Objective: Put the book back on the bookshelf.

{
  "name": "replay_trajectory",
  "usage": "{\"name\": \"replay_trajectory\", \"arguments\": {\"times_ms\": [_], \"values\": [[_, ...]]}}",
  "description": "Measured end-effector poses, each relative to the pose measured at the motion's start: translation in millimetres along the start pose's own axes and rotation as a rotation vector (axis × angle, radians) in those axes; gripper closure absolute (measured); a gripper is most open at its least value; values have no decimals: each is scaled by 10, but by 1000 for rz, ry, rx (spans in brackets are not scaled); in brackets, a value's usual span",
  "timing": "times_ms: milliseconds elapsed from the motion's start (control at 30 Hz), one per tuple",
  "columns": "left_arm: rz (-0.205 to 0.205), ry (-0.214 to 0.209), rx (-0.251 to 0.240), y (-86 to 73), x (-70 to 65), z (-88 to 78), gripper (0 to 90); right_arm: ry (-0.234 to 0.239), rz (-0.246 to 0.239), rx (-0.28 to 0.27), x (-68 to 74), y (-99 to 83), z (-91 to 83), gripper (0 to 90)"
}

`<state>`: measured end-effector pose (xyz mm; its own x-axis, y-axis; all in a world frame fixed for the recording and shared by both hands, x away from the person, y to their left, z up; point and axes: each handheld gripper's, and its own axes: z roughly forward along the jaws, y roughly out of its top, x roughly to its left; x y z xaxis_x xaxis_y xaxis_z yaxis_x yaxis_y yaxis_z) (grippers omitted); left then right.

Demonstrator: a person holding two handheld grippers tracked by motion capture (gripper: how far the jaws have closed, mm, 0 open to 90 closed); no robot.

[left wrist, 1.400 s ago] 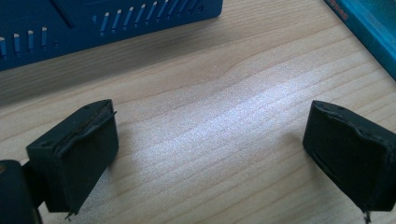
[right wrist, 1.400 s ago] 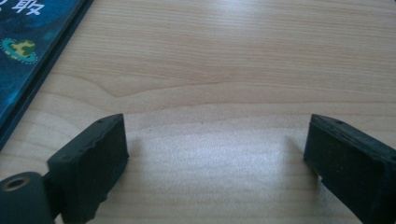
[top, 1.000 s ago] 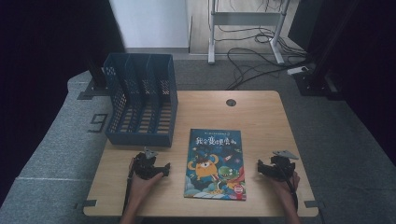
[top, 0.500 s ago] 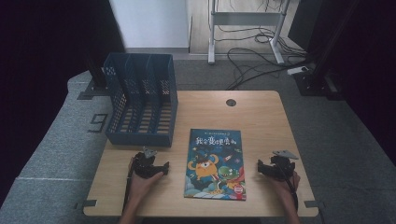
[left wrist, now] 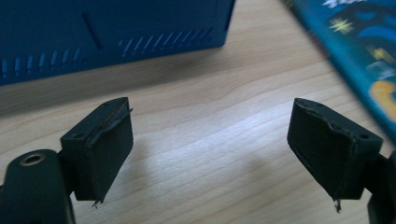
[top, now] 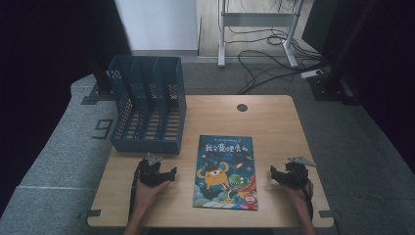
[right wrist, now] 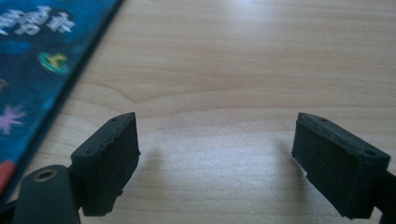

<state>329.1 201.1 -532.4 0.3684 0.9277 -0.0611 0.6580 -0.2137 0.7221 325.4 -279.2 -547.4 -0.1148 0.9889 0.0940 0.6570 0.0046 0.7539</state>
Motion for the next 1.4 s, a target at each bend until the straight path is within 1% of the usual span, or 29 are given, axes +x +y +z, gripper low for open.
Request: {"name": "replay_trajectory", "arguments": {"times_ms": [67,100,133,167,233,267,400,433,500,567,600,667,700,733,767,867,900,933,967,1033,1100,1133,1167,1200,1233,1300,1333,1367,1400], "values": [[6,-6,-13,10,-28,-34,144,16,-3,-11,34,16,-20,148],[6,-12,-18,16,-42,-47,144,16,-3,-11,34,16,-20,148],[4,-28,-25,33,-63,-67,143,29,-9,-18,77,27,-33,147],[6,-29,-29,41,-74,-72,144,33,-14,-21,97,32,-35,147],[9,-32,-29,48,-83,-75,144,37,-19,-24,119,36,-35,147],[8,-38,-32,54,-90,-79,145,43,-25,-24,151,47,-33,148],[2,-51,-37,75,-114,-99,145,64,-22,-28,198,64,-33,149],[2,-55,-39,81,-127,-102,146,77,-26,-32,237,73,-32,149],[9,-66,-37,97,-165,-98,146,80,-31,-33,262,76,-30,150],[22,-74,-28,126,-238,-88,146,94,-45,-27,343,78,-27,150],[22,-74,-28,126,-238,-88,146,100,-54,-23,372,80,-25,150],[37,-75,-16,150,-285,-74,146,112,-66,-18,427,94,-17,150],[41,-80,-11,169,-307,-67,146,112,-66,-18,427,94,-17,150],[42,-92,-6,202,-329,-55,145,115,-77,-14,486,143,5,150],[43,-98,-6,227,-343,-50,145,119,-82,-14,506,165,15,150],[56,-100,-8,315,-414,-36,149,138,-89,-27,593,250,12,150],[59,-103,-11,325,-438,-34,149,148,-84,-33,622,264,9,150],[58,-108,-13,324,-459,-27,149,148,-84,-33,622,264,9,150],[60,-112,-10,314,-481,-15,149,162,-75,-35,667,259,23,151],[60,-116,-11,271,-525,18,150,173,-85,-23,713,225,51,149],[80,-115,19,242,-575,59,147,181,-89,-15,747,187,63,149],[81,-113,19,226,-597,67,147,181,-89,-15,747,187,63,149],[80,-120,21,206,-627,76,150,187,-85,-11,757,173,66,150],[83,-128,25,195,-650,86,150,190,-92,-10,770,157,68,149],[95,-129,33,181,-684,103,150,189,-103,-7,777,147,71,149],[119,-126,45,154,-751,141,149,195,-100,1,792,128,84,149],[132,-131,57,128,-807,180,149,208,-101,10,805,118,104,150],[132,-131,57,128,-807,180,149,209,-103,15,818,114,112,150],[142,-131,65,113,-836,202,149,209,-103,15,818,114,112,150]]}}
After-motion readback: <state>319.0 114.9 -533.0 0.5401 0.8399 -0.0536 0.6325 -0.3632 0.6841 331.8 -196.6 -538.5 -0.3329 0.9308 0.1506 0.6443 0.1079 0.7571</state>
